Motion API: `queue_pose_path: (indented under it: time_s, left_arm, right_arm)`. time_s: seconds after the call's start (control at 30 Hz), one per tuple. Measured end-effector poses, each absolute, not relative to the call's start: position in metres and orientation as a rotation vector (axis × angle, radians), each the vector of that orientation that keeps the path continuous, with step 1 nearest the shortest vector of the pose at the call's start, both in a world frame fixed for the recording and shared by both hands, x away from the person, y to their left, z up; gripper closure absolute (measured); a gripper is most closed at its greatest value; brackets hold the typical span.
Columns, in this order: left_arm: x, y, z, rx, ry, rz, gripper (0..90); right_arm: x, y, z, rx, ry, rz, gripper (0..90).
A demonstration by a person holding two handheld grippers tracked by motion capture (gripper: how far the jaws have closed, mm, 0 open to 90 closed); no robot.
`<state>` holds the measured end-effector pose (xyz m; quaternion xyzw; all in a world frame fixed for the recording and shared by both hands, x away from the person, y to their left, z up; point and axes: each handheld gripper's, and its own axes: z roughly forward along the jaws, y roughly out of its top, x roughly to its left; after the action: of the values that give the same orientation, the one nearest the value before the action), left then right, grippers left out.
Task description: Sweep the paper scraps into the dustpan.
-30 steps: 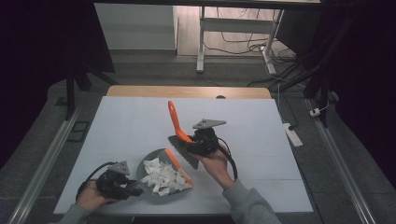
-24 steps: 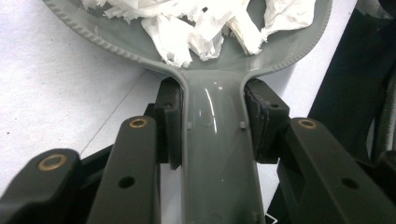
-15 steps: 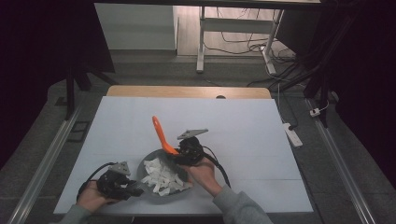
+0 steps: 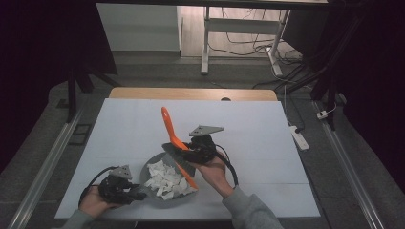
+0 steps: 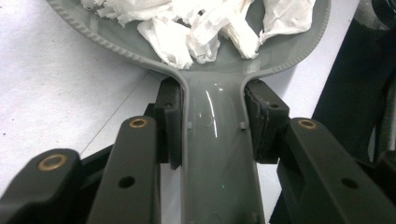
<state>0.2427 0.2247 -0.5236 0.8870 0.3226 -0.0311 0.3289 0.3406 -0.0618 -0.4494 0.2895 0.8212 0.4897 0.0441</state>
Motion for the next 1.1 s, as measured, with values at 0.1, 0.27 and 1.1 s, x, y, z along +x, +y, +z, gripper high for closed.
queue_pose_path:
  time_s: [0.1, 0.27, 1.1]
  left_arm:
    - [0.242, 0.224, -0.524, 2.313, 0.848, -0.072, 61.5]
    - [0.242, 0.224, -0.526, 2.298, 0.850, -0.064, 61.6]
    - [0.242, 0.235, -0.519, 2.149, 0.987, 0.042, 61.6]
  right_arm:
    - [0.343, -0.073, -0.447, 0.905, 2.488, 1.493, 70.3]
    - [0.348, -0.088, -0.448, 0.946, 2.462, 1.475, 70.3]
    - [0.353, -0.143, -0.447, 1.052, 2.375, 1.446, 70.3]
